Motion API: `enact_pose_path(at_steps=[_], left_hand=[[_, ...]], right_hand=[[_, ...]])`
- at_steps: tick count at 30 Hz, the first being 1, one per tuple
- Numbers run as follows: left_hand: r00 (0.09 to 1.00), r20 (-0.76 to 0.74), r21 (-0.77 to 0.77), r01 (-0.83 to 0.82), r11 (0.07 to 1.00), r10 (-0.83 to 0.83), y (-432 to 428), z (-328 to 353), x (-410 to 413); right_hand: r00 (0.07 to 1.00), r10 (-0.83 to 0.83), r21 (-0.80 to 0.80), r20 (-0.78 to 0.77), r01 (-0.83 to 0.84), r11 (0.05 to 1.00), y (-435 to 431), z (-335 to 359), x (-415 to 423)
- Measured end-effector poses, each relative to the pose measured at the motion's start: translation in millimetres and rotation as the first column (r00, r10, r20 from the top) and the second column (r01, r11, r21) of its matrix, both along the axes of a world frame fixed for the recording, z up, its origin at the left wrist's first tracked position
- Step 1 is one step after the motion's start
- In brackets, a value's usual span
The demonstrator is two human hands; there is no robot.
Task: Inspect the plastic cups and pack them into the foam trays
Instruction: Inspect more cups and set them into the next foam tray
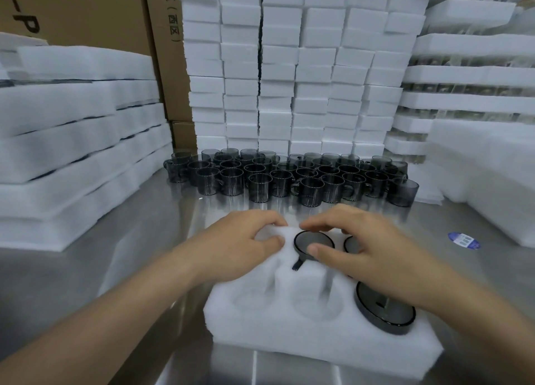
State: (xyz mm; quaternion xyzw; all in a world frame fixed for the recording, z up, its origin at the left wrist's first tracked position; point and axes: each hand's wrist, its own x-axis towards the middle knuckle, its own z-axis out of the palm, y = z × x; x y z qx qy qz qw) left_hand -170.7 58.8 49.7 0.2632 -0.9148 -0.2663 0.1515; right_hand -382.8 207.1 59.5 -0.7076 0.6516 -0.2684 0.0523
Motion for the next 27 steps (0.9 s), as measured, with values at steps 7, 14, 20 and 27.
enact_pose_path(at_steps=[7,14,20,27], left_hand=[[0.999,-0.019,0.007,0.029,1.0,-0.029,-3.5,-0.4,1.3],[0.947,-0.254,-0.038,-0.212,0.976,0.196,-64.6,-21.3,21.3],[0.81,-0.257,-0.104,-0.566,0.818,0.528,-118.8,-37.5,32.5],[0.779,-0.21,-0.107,-0.619,0.778,0.591,-145.2,-34.8,16.2]], right_hand=[[0.999,-0.006,-0.033,0.045,0.007,0.999,-2.5,0.7,-1.5],[0.983,-0.059,-0.129,0.172,0.082,0.988,-3.4,2.4,-14.3],[0.949,-0.291,-0.08,0.121,0.302,0.95,-9.6,-4.2,-43.6],[0.944,-0.317,-0.056,0.089,0.323,0.945,-10.9,-7.0,-45.2]])
